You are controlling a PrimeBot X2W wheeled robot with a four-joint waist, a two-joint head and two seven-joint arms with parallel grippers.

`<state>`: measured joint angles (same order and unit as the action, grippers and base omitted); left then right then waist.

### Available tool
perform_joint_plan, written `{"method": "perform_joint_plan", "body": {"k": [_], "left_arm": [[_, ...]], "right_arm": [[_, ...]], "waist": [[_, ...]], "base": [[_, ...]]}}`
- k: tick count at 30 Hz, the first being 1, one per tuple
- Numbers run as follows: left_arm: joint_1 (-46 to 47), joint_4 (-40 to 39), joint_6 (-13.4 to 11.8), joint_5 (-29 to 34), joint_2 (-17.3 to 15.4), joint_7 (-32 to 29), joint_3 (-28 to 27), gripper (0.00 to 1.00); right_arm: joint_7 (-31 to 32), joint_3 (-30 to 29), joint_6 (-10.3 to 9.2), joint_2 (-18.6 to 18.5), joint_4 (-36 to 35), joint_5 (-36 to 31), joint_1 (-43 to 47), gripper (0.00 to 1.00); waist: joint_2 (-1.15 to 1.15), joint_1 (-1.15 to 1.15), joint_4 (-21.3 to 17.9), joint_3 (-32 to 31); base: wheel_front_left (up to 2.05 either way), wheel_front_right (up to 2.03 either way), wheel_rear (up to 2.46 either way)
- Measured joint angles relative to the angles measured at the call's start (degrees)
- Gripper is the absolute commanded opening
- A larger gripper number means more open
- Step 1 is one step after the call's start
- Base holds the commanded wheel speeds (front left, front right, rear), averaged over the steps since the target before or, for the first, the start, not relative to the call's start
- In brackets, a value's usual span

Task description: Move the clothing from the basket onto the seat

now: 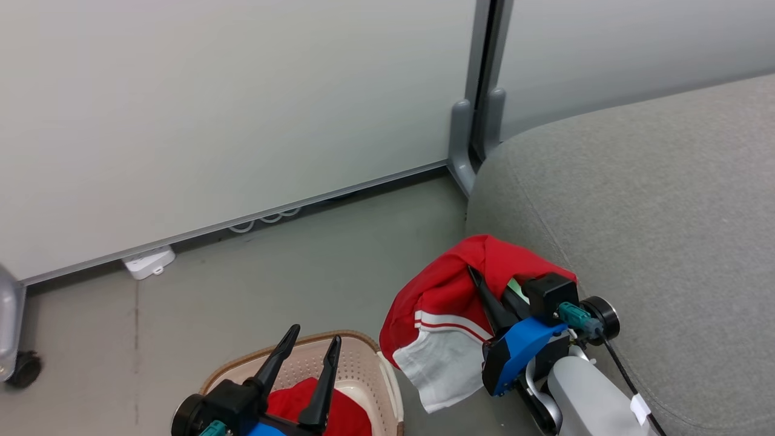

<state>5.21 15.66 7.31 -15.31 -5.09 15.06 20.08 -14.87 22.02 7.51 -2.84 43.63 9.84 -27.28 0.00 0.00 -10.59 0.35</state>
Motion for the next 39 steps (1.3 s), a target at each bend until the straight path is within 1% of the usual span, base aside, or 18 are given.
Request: {"method": "perform_joint_plan", "body": {"k": [13,17,20,25,33,37,39], "left_arm": [[0.58,-0.09,0.01,-0.16,-0.27,-0.01,0.76,1.0],[0.64,-0.05,0.01,-0.18,-0.37,0.0,0.96,1.0],[0.77,-0.03,0.01,-0.18,-0.44,-0.01,1.07,1.0],[0.87,0.14,0.01,-0.2,-0.83,0.0,1.59,1.0],[1.5,0.52,0.01,-0.38,-1.59,-0.01,2.56,1.0],[1.88,0.32,0.01,-0.42,-1.72,0.0,2.82,1.0],[2.29,0.09,0.01,-0.29,-1.89,0.0,3.04,1.0]], "right_arm": [[-0.02,0.26,0.0,-0.01,0.16,0.02,-0.18,0.0],[-0.02,0.51,0.0,-0.01,0.18,0.3,-0.31,0.0],[-0.02,0.51,0.0,-0.02,0.2,0.36,-0.29,0.0],[-0.03,0.36,0.0,-0.01,0.2,0.62,-0.22,0.0],[-0.11,-0.99,0.0,-0.01,0.14,0.79,0.16,0.0],[-0.12,-2.83,0.0,-0.01,0.43,0.79,-0.4,0.0],[-0.12,-4.74,0.0,-0.02,0.92,0.33,-1.94,0.0]], "waist": [[0.0,0.0,-11.7,0.82],[0.0,0.0,-14.55,1.04],[0.0,0.0,-15.95,1.2],[0.0,0.0,-16.52,1.33],[0.0,0.0,-15.01,1.71],[0.0,0.0,-14.05,2.52],[0.0,0.0,-13.62,3.33]], "base": [[0.0,0.0,0.0],[0.0,0.0,0.0],[0.0,0.0,0.0],[0.0,0.0,0.0],[0.0,0.0,0.0],[0.0,0.0,0.0],[0.0,0.0,0.0]]}}
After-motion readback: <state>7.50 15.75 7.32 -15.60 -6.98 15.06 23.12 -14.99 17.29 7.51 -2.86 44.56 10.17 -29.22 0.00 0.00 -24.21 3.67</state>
